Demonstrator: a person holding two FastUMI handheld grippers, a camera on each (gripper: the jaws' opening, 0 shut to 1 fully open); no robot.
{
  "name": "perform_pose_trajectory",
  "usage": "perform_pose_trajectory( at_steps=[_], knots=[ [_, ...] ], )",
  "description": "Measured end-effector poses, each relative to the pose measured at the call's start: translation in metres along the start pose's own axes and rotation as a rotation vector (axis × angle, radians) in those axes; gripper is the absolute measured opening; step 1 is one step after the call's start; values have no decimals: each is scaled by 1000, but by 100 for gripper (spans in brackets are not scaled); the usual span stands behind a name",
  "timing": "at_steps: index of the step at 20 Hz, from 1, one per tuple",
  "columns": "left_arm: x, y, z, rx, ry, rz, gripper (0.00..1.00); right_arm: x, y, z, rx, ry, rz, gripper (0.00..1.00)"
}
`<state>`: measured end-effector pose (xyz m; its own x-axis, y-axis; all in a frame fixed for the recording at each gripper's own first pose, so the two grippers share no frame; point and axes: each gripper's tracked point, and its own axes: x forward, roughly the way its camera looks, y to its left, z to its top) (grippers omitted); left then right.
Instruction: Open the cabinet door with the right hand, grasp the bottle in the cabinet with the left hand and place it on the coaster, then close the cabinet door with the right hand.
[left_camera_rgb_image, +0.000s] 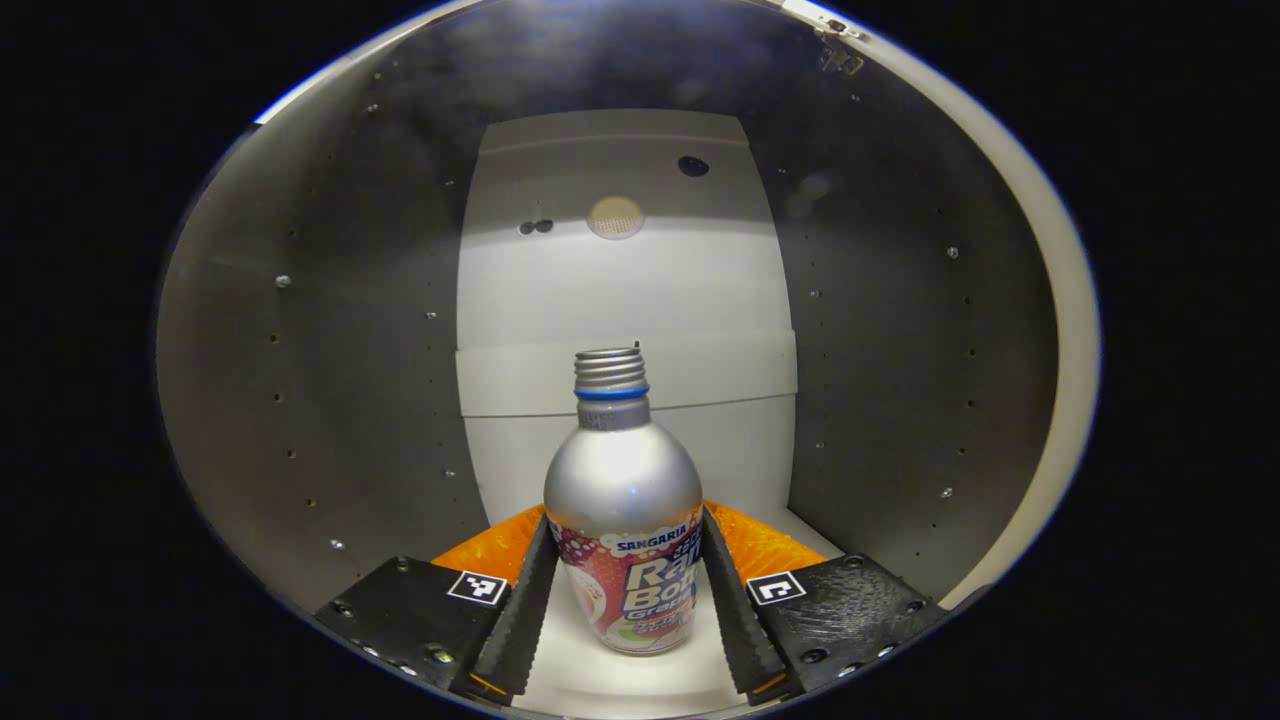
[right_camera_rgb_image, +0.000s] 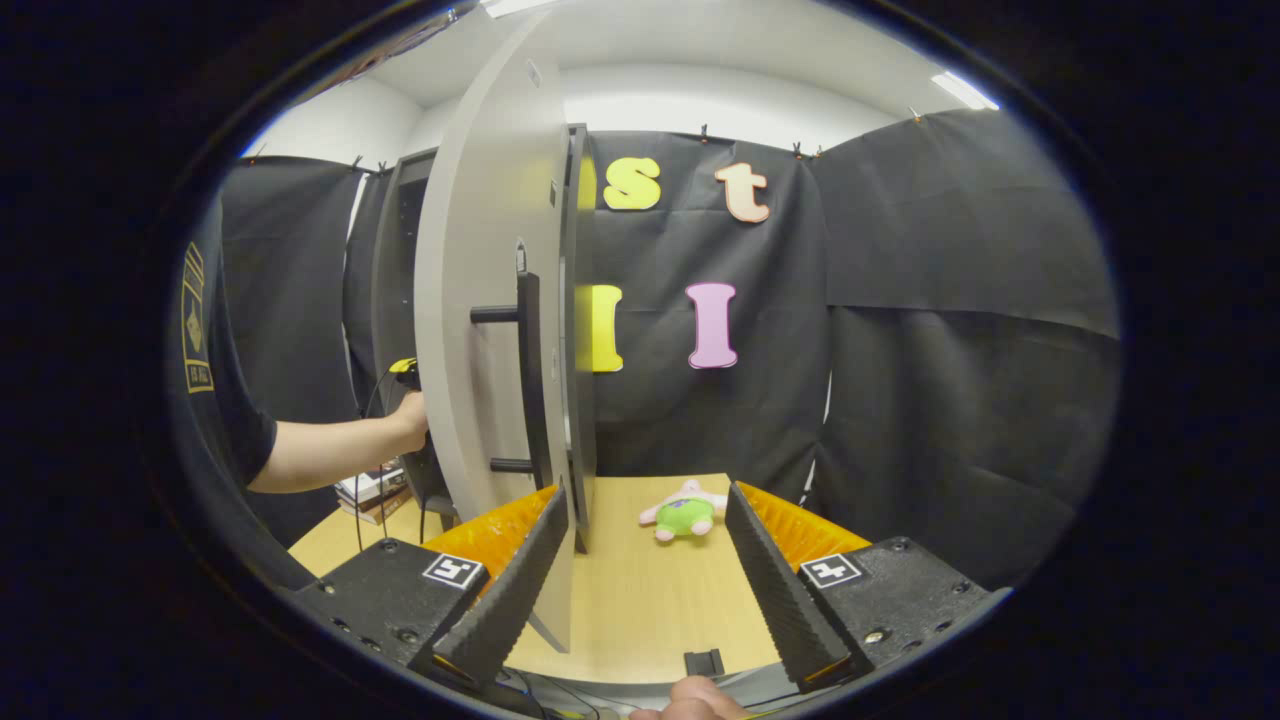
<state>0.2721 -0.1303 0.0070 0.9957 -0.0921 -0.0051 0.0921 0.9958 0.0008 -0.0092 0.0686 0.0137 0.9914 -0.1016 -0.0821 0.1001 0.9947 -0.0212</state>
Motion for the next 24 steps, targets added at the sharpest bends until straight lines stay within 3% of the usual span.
perform_pose_trajectory(
  at_steps=[4,5,7,8,12,16,17,18,20,21,22,24],
  knots=[
    [-44,12,13,0,-14,21,72,-9,-1,5,22,-12,68,100],
    [-57,15,13,-9,-16,18,82,-12,0,4,14,2,100,100],
    [-83,23,10,-25,-14,19,62,-19,-8,-5,-17,34,124,100],
    [-97,29,6,-33,-11,27,72,-22,-14,-9,-32,50,123,100],
    [-163,52,-13,-77,-34,32,72,-29,-28,0,-15,44,114,100],
    [-226,83,-43,-56,-87,61,72,-11,-43,4,7,68,93,100],
    [-237,86,-50,-49,-110,60,82,-6,-42,-1,39,100,103,100],
    [-250,92,-64,-44,-111,70,72,1,-43,-6,68,123,106,100],
    [-272,96,-94,-33,-93,75,72,13,-48,-16,94,159,80,100],
    [-280,97,-110,-30,-81,74,61,15,-48,-23,101,181,70,100],
    [-286,94,-128,-35,-68,62,72,20,-47,-32,112,212,71,100],
    [-300,93,-168,-33,-37,55,72,27,-47,-47,136,261,58,98]
  ],
)
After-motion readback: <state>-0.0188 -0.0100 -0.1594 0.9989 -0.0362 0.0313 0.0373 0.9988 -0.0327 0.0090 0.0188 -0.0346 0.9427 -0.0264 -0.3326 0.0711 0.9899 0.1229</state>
